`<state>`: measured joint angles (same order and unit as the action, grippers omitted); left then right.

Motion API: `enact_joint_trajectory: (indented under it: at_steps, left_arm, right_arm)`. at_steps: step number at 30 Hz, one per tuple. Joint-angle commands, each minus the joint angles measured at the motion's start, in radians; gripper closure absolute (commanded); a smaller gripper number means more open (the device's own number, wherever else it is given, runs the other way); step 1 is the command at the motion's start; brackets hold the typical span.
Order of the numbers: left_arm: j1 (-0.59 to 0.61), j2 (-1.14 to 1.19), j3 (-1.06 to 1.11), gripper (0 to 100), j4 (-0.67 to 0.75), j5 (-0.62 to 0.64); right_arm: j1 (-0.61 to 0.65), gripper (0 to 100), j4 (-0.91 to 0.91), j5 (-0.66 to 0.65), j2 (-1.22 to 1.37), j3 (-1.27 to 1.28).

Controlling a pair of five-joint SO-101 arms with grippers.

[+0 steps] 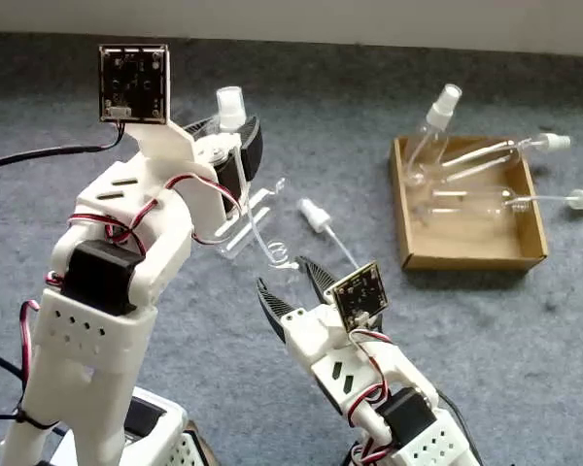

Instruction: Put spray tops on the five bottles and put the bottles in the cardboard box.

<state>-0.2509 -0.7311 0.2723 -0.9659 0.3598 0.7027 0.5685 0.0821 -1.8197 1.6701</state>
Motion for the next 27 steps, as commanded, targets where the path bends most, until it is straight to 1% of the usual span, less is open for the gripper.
enact_joint_trajectory:
  at_steps: [1,4,10,15,24,27]
  left_arm:
    - [0.048,-0.045,0.024,100,0.083,-0.014]
    - [0.079,-0.047,0.068,100,0.135,-0.012]
    - [0.081,-0.067,0.194,100,0.227,-0.012]
    - [0.079,-0.137,0.239,100,0.305,-0.012]
    - [0.079,-0.185,0.242,100,0.311,-0.012]
    - [0.05,-0.185,0.245,100,0.304,-0.012]
  right_arm:
    - [0.008,96.8,-0.022,-0.012,-0.019,0.093]
    - [0.008,96.8,-0.022,-0.012,-0.019,0.093]
    - [0.008,96.8,-0.022,-0.012,-0.019,0.093]
    - [0.008,96.8,-0.022,-0.012,-0.019,0.093]
    - [0.008,96.8,-0.022,-0.012,-0.019,0.093]
    - [0.008,96.8,-0.022,-0.012,-0.019,0.093]
